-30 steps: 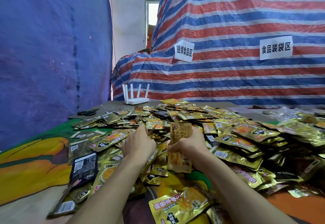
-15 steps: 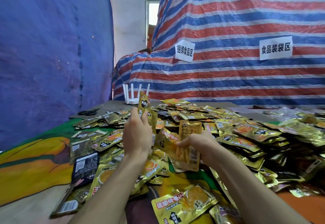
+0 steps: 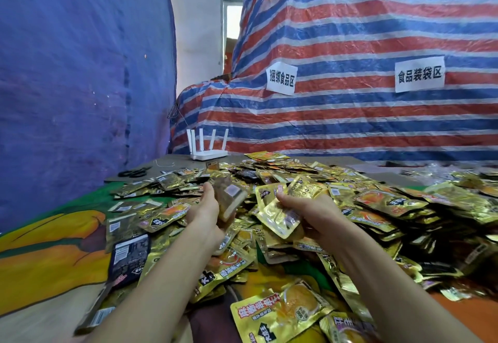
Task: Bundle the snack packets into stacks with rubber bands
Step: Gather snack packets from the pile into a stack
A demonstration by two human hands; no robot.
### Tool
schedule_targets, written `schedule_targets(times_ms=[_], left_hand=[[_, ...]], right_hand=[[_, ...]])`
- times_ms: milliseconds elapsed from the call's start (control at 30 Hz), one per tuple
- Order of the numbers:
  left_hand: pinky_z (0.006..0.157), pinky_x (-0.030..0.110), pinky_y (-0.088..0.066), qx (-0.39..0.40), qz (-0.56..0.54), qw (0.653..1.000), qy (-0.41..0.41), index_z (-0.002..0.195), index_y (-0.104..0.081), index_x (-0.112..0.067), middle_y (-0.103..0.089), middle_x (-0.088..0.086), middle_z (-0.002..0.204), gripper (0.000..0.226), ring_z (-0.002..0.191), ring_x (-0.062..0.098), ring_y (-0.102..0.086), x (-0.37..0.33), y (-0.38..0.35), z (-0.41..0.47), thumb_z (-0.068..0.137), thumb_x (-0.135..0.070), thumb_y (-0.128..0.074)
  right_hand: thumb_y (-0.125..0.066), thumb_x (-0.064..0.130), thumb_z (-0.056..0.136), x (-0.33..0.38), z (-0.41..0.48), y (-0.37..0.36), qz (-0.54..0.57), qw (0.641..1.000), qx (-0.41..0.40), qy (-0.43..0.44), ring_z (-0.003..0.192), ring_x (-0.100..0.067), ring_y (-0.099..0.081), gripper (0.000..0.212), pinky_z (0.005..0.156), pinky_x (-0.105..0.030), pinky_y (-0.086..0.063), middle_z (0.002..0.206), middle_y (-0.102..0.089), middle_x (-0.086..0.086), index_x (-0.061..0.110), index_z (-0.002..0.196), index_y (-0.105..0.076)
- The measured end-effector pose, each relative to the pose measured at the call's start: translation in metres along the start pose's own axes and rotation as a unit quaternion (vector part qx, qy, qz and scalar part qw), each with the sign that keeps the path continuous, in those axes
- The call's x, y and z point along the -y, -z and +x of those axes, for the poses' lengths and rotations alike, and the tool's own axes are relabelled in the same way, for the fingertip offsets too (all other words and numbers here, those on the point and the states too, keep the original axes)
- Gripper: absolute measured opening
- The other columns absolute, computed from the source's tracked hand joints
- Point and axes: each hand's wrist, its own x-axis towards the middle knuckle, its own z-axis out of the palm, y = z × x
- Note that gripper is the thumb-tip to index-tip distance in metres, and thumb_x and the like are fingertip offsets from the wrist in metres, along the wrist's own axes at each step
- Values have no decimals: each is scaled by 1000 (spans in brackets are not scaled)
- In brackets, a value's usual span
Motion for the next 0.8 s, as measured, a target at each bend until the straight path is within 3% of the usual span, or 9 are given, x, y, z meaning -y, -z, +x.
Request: schedule_targets(times_ms=[100,167,233,333,400,467,600,700,800], left_hand=[[44,24,-53,84,-19,996,25,108,-68,-6,-68,13,91,38,67,20,-65,-2,0,-1,86,-35,-75],[65,36,-59,88,50,995,-7,122,-62,-6,-70,15,105,53,86,27,-70,1,-1,0,81,-33,-81],[93,49,-53,45,163,984,-53,142,-44,-7,-57,18,135,81,117,35,-59,8,-1,2,78,-41,-81],[109,55,-40,19,264,957,-117,154,-21,-15,-34,14,155,95,135,38,-40,13,0,-2,84,-51,-74],[113,53,-34,37,310,935,-168,156,-16,-15,-28,11,160,95,142,37,-32,15,-1,-5,87,-50,-70],[117,52,-27,80,357,907,-208,158,-11,-14,-22,9,164,95,148,33,-25,18,-3,-7,89,-50,-67],[119,50,-27,188,385,875,-226,158,-14,-16,-29,7,162,86,147,29,-30,31,-9,-22,92,-62,-45],[118,35,-14,203,373,873,-240,160,-5,-22,-13,-5,166,89,152,18,-12,44,-13,-34,87,-71,-22],[105,21,-14,211,320,887,-259,159,-11,-24,-18,-6,165,95,148,9,-17,48,-16,-41,78,-72,-19]], right_hand=[[-88,21,73,0,2,3,36,999,19,-5,75,-29,-73,53,68,-41,-61,92,-77,-16,-8,112,-67],[-85,21,75,1,3,4,58,998,34,-2,81,-29,-75,45,72,-42,-61,95,-78,-15,-5,109,-69],[-80,20,81,1,3,3,69,997,42,6,83,-28,-75,35,72,-41,-60,94,-78,-13,-2,107,-71],[-64,9,86,0,4,3,94,994,55,19,80,-31,-70,12,77,-46,-61,89,-71,-13,0,95,-64],[-56,7,70,-1,3,3,114,992,54,27,84,-34,-62,11,89,-55,-55,91,-58,-17,9,80,-50],[-54,9,60,-2,3,3,127,990,48,36,82,-34,-58,19,85,-53,-54,89,-51,-15,14,73,-41],[-53,-5,78,-1,3,-3,71,993,46,81,78,-30,-58,19,77,-45,-52,84,-52,-11,11,82,-43],[-53,-2,73,-4,1,-10,11,991,1,136,73,-26,-53,16,74,-42,-48,70,-49,-6,11,73,-45],[-51,14,63,-9,-4,-18,-4,983,4,184,62,-16,-50,11,59,-32,-46,58,-51,6,14,74,-48]])
